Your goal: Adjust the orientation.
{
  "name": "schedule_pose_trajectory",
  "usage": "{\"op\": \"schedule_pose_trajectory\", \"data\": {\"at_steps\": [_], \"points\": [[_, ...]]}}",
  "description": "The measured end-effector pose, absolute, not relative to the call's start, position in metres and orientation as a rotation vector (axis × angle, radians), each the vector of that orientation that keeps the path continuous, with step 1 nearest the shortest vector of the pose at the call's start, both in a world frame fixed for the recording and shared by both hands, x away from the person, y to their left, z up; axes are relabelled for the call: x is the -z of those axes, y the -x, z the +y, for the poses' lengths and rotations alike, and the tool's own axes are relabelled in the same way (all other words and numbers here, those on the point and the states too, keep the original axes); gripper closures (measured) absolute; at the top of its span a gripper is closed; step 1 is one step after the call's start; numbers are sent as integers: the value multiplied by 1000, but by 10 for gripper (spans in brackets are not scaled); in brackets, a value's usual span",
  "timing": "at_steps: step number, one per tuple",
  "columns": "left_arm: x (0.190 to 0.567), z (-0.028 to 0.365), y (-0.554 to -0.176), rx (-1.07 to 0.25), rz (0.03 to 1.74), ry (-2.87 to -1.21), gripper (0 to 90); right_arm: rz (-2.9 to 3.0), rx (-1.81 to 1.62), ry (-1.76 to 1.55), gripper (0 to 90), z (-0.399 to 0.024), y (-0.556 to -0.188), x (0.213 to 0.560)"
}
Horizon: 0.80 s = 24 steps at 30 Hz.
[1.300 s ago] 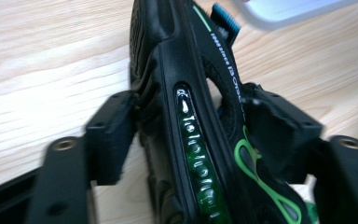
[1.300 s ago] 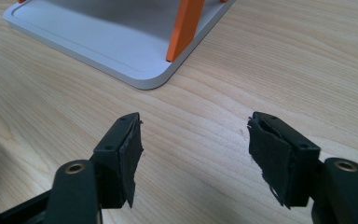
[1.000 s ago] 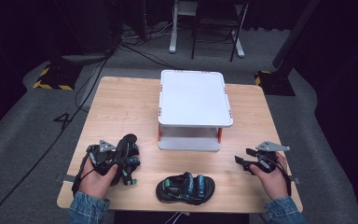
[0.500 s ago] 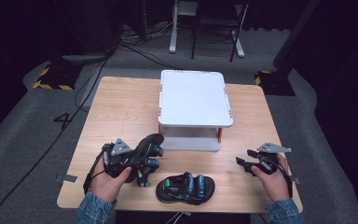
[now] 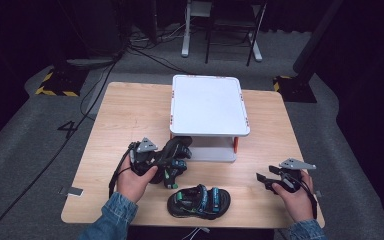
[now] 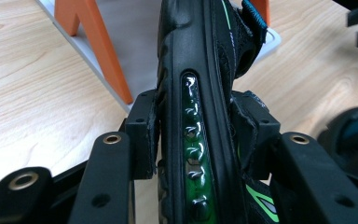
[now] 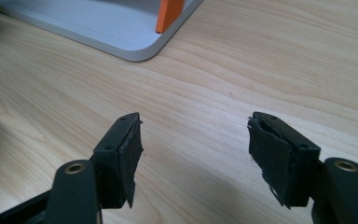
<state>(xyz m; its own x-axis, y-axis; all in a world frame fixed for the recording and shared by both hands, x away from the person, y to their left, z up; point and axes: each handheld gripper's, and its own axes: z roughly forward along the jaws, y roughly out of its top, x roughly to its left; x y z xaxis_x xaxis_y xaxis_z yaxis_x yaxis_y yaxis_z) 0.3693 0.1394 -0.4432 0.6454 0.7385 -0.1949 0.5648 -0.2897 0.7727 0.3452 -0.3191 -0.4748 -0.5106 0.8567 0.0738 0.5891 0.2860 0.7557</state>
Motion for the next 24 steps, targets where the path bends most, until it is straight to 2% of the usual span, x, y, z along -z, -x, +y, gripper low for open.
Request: {"op": "schedule_pose_trajectory", "data": {"at_steps": [8,13,21,24], "points": [[455,119,-391,-251,985,-2022,555,2198,-1056,-1323,354,-323,-335,476],[466,108,-397,-189,982,-2009,549,2204,-1054,-1317,354,-320,-333,476],[473,114,-396,-125,1017,-1910,539,2222,-1055,-1304,354,-316,-335,477],[470,116,-394,-137,1004,-1894,470,2223,-1060,-1301,354,-316,-335,476]]}}
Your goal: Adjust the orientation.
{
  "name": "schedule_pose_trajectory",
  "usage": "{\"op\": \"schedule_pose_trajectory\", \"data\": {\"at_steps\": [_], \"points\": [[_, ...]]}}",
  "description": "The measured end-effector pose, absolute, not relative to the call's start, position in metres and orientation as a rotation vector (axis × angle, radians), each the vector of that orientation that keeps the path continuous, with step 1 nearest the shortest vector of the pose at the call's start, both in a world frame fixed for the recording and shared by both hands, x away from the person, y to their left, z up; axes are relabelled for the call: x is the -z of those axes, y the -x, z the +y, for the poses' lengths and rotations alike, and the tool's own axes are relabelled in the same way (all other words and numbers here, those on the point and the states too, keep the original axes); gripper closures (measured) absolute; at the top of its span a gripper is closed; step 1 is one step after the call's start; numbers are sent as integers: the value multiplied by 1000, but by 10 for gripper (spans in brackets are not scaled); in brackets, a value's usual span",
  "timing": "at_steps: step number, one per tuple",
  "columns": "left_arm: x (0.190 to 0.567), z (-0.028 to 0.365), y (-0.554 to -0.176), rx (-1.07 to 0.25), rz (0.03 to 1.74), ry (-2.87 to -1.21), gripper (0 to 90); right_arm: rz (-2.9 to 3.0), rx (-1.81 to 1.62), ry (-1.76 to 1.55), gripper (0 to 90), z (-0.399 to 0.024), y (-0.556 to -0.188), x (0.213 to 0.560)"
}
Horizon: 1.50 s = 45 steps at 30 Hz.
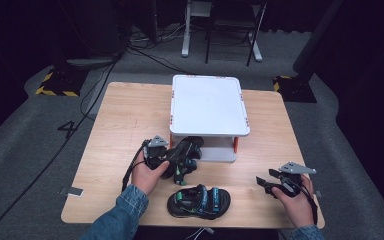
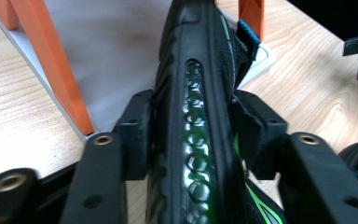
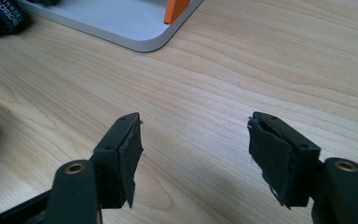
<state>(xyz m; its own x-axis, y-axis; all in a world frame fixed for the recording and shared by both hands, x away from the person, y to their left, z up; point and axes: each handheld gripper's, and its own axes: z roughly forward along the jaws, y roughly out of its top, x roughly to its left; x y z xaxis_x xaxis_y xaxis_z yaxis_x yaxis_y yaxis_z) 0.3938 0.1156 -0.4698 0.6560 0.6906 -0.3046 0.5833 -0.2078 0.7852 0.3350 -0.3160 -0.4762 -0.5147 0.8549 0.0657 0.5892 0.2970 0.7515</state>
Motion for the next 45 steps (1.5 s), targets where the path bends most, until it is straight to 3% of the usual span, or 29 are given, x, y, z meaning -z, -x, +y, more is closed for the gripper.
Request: {"op": "schedule_pose_trajectory", "data": {"at_steps": [2,5,13,21,28,31,35,45], "points": [[463,116,-390,-200,966,-1865,380,2222,-1060,-1298,354,-317,-335,476],[452,120,-386,-324,927,-1852,316,2221,-1063,-1299,354,-318,-336,476],[441,143,-357,-330,906,-1978,298,2229,-1068,-1289,354,-316,-341,475],[454,136,-338,-334,894,-2152,354,2262,-1076,-1254,352,-307,-348,475],[477,124,-338,-370,927,-2220,538,2279,-1077,-1244,350,-302,-353,477],[475,121,-338,-383,948,-2234,549,2281,-1080,-1241,349,-302,-352,477],[470,119,-338,-385,1000,-2219,563,2281,-1076,-1246,349,-303,-352,478],[457,110,-365,-125,1161,-1989,584,2288,-1054,-1257,349,-302,-349,481]]}}
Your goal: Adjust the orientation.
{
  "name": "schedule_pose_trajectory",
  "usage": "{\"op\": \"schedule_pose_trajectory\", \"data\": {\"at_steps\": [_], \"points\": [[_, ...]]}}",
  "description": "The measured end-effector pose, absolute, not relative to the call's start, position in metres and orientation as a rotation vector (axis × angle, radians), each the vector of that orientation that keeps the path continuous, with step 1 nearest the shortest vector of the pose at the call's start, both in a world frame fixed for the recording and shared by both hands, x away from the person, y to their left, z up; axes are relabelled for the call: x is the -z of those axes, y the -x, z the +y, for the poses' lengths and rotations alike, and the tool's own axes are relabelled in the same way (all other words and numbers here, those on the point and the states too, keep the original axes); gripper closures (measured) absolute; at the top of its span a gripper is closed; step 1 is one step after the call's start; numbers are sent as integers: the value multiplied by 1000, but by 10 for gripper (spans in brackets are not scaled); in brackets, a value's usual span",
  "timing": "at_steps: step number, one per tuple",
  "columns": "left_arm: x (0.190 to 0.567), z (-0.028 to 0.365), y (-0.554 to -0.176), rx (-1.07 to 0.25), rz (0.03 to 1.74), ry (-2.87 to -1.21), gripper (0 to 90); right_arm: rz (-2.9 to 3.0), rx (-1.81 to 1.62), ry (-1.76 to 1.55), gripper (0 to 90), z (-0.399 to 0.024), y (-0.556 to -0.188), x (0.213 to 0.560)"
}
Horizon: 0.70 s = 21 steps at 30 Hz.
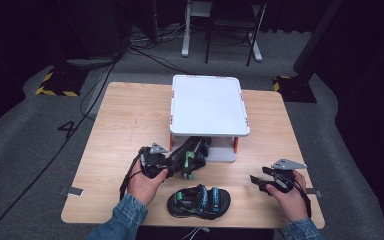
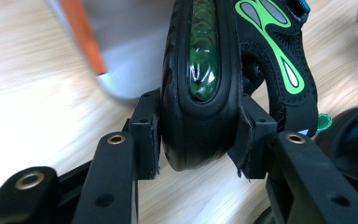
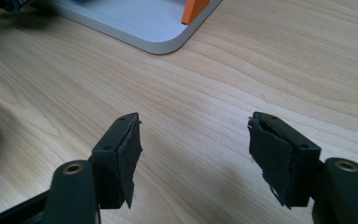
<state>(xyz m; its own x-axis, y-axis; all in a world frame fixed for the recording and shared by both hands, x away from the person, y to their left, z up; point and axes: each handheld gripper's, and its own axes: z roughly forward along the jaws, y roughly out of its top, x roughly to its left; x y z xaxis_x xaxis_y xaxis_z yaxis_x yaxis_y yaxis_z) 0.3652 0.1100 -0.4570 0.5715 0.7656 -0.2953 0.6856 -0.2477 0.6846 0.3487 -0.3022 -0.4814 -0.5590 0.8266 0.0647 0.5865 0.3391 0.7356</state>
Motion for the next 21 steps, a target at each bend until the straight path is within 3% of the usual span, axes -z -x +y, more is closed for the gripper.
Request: {"op": "schedule_pose_trajectory", "data": {"at_steps": [8,13,17,21], "points": [[469,86,-369,-81,1104,-2102,570,2273,-1045,-1278,349,-308,-343,482],[474,94,-370,-71,1109,-2041,566,2266,-1048,-1272,349,-310,-342,480],[472,103,-370,-233,1119,-2019,436,2273,-1049,-1265,349,-309,-342,480],[476,111,-372,-202,1151,-1965,386,2281,-1048,-1260,348,-308,-343,481]]}}
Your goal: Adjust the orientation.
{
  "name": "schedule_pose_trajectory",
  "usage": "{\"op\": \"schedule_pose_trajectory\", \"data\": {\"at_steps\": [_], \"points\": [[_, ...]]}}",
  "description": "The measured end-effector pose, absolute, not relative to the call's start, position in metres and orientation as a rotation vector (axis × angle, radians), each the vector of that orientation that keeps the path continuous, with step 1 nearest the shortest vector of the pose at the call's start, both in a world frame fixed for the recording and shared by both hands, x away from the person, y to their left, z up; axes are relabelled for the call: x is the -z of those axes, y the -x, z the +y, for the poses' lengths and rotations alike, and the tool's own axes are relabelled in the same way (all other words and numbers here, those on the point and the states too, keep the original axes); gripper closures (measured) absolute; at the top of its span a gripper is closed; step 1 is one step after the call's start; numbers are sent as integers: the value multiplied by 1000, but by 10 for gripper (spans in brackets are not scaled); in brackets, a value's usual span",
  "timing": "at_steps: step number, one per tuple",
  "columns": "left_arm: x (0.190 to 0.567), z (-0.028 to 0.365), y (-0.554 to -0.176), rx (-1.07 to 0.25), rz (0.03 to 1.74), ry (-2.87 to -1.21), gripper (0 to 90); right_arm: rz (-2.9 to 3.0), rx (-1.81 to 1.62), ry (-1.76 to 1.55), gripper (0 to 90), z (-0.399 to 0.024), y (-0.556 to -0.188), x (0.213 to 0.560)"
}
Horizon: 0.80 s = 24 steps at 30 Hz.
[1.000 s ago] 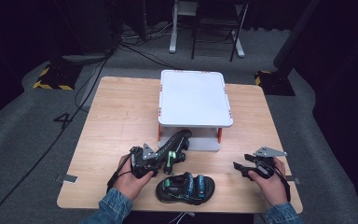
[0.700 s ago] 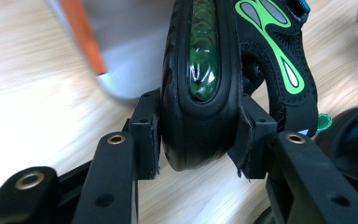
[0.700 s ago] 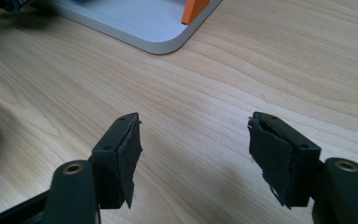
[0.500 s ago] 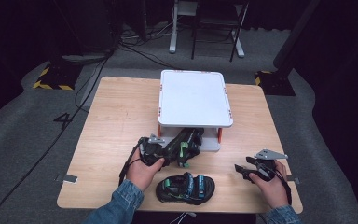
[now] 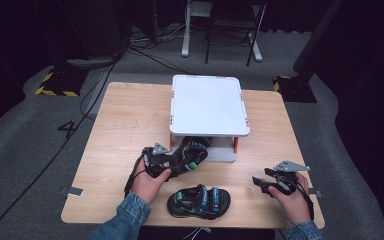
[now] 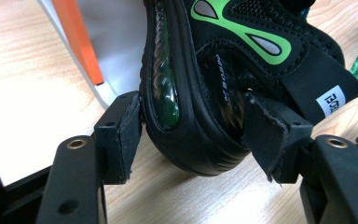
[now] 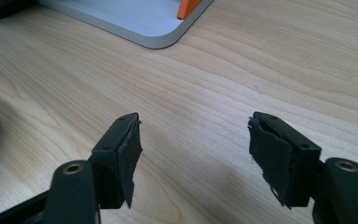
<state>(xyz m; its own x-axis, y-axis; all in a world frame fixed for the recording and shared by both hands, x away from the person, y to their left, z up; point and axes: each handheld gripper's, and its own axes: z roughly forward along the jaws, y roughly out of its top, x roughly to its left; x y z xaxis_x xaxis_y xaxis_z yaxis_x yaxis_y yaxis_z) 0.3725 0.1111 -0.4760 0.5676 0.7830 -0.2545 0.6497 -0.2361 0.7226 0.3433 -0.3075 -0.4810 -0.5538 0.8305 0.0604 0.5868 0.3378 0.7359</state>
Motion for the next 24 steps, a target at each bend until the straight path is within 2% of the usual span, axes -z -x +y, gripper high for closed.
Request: {"op": "schedule_pose_trajectory", "data": {"at_steps": [5,8,14,20,24], "points": [[471,119,-371,-312,1138,-1944,413,2287,-1048,-1256,347,-306,-344,481],[470,123,-372,-330,1139,-1937,424,2289,-1047,-1254,346,-306,-344,482],[467,125,-369,-355,1108,-1948,379,2293,-1052,-1247,345,-304,-345,481],[453,134,-360,-356,1039,-1991,360,2298,-1055,-1233,345,-302,-347,481],[441,145,-351,-301,975,-2058,359,2303,-1057,-1224,345,-300,-349,480]]}}
